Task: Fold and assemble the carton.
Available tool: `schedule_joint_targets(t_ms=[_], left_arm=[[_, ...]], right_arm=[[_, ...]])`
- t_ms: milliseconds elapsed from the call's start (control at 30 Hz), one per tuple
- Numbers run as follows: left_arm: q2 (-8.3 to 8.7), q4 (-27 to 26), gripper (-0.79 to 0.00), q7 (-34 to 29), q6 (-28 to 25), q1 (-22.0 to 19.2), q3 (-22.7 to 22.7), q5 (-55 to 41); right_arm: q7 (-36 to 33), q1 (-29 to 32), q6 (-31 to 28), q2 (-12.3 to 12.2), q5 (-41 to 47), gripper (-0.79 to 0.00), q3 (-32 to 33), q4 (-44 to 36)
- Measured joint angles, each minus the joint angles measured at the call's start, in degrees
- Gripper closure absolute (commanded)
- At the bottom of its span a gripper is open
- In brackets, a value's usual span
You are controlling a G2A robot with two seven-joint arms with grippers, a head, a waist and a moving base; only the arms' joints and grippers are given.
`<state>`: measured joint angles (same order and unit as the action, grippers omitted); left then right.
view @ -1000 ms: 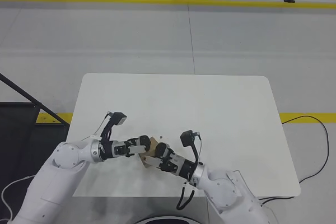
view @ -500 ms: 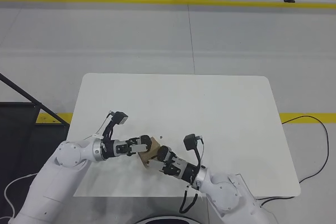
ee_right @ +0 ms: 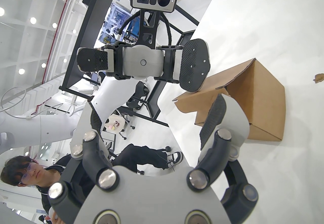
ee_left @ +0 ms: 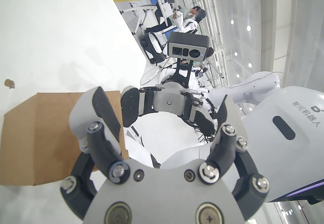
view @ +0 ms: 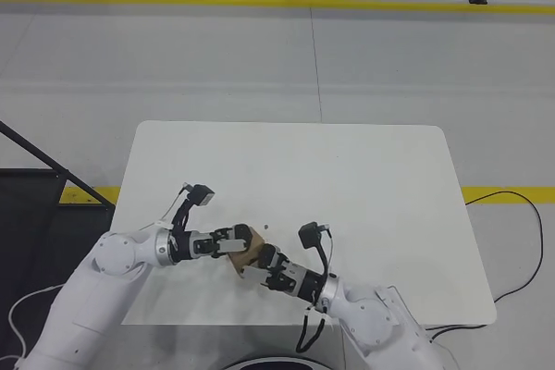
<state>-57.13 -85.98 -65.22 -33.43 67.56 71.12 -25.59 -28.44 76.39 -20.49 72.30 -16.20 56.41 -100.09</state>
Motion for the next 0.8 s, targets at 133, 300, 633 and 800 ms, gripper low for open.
schedule_joint_targets(t_ms=[133, 300, 633, 800], left_arm=[[-0.1, 0.67, -0.785, -0.07, 0.26, -0.53, -0.61, -0.03], [-0.18, 1.08, -0.785, -0.2, 0.36, -0.97, -1.14, 0.09], [-0.23, 1.54, -0.785, -0.18, 0.5, -1.29, -1.69, 0.36], [-0.31, 1.94, -0.785, -0.16, 0.66, -1.6, -2.18, 0.42]], right_arm=[[-0.02, -0.32, 0.03, 0.02, 0.21, -0.785, -0.16, 0.42], [-0.21, -0.49, 0.05, -0.02, 0.36, -0.785, -0.22, 0.75], [-0.6, -0.98, 0.07, -0.05, 0.62, -0.785, -0.54, 1.8], [-0.7, -1.08, 0.01, -0.08, 0.83, -0.785, -0.6, 2.32]])
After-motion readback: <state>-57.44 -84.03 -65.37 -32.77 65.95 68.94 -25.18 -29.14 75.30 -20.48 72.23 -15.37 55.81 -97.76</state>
